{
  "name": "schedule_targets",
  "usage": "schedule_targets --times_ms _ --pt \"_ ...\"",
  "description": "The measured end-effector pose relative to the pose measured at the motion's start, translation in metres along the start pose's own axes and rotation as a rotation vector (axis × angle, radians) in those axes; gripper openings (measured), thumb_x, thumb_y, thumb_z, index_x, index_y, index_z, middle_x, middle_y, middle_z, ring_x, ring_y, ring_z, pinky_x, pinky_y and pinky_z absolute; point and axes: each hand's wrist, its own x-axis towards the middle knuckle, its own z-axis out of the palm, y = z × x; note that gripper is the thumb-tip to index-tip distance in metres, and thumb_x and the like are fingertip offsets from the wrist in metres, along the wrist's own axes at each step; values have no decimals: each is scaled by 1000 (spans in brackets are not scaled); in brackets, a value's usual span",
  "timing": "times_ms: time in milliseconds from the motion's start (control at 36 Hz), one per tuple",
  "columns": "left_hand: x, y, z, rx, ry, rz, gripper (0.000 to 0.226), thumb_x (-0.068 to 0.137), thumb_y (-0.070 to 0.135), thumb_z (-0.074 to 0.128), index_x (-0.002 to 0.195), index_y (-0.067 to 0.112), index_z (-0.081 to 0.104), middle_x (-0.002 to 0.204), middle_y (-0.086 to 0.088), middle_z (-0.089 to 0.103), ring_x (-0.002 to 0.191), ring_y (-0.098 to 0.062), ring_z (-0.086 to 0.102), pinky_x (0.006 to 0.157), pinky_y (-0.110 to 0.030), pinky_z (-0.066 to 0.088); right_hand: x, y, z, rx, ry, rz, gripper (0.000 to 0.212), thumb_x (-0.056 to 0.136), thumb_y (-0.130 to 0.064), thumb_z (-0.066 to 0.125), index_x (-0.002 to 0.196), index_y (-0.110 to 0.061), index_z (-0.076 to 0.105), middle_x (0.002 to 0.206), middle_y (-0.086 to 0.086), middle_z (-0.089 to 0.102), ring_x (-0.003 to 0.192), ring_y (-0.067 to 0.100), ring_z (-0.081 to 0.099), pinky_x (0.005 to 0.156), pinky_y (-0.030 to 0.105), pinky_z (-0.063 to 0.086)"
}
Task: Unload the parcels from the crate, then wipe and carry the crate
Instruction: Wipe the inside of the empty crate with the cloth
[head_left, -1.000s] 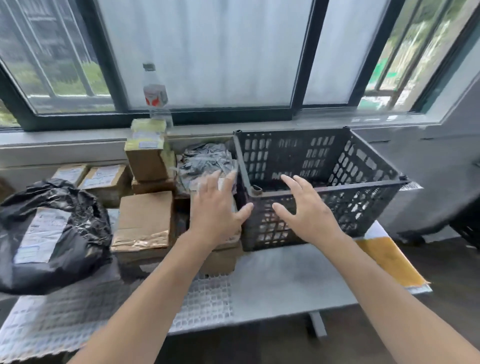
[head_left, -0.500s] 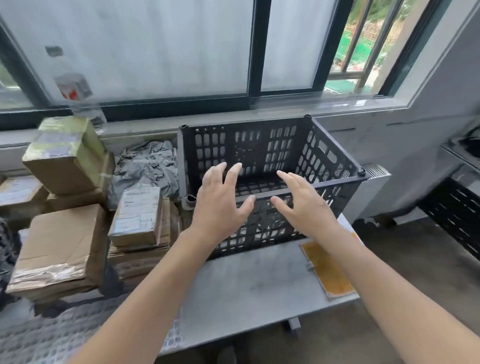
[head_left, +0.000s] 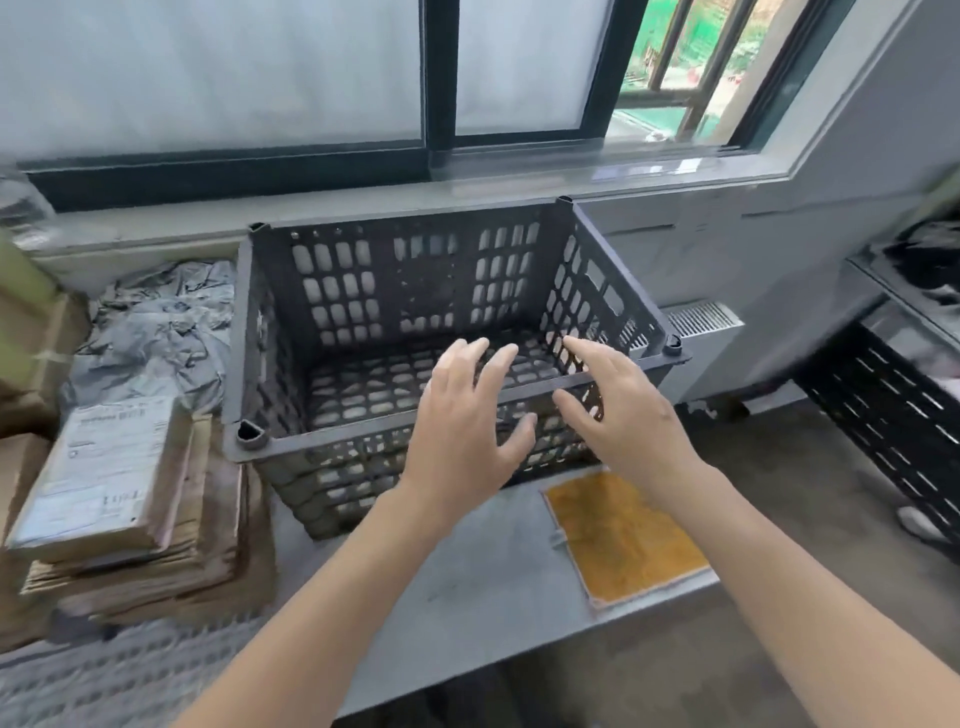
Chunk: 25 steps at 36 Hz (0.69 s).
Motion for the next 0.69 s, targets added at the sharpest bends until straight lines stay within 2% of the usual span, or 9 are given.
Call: schedule_targets --times_ms 139,250,361,444,500,583,639,694 --pt "7 9 15 72 35 -115 68 87 49 44 141 9 46 143 -14 46 139 -32 34 112 -44 32 8 37 -11 26 -22 -67 58 96 -41 54 149 -27 36 150 -8 42 139 9 34 108 24 27" --pt "6 39 32 48 87 -204 67 87 48 43 141 8 47 142 -13 46 139 -31 34 114 -42 30 8 65 -24 87 -8 -162 56 96 -37 56 148 -24 39 147 -7 46 136 8 38 101 17 27" --pt "-6 77 64 122 171 -159 56 88 37 51 135 6 53 138 -16 50 136 -34 38 115 -43 31 -9 99 -25 143 43 -301 50 94 -34 55 139 -14 51 137 3 55 128 17 47 102 25 39" --pt "-21 100 90 161 258 -102 49 88 29 56 130 5 57 134 -17 52 134 -34 40 116 -37 25 -31 129 -20 175 49 -323 49 91 -36 52 134 -13 55 134 4 56 126 18 47 102 27 39" --pt "-33 110 110 153 235 -118 49 87 30 56 130 6 58 132 -16 54 132 -34 42 115 -37 27 -44 148 -13 191 11 -293 48 90 -35 55 133 -14 56 134 3 56 125 17 46 102 25 37" --pt "-50 112 147 136 115 -182 50 86 33 55 129 8 56 130 -17 54 127 -37 47 109 -46 38 -59 174 0 188 -45 -238 46 89 -28 61 132 -12 58 132 5 58 124 16 46 100 26 37" --pt "-57 107 170 105 -2 -281 53 86 36 52 129 7 57 130 -18 54 125 -38 49 103 -51 44 -66 190 9 176 -82 -197 45 90 -25 65 133 -12 58 132 4 58 124 15 46 100 27 40" --pt "-61 101 189 55 -109 -433 53 89 36 52 135 9 54 135 -15 51 129 -34 45 105 -49 42 -70 202 18 163 -137 -145 46 92 -24 65 135 -13 56 134 1 57 126 12 43 101 21 35"
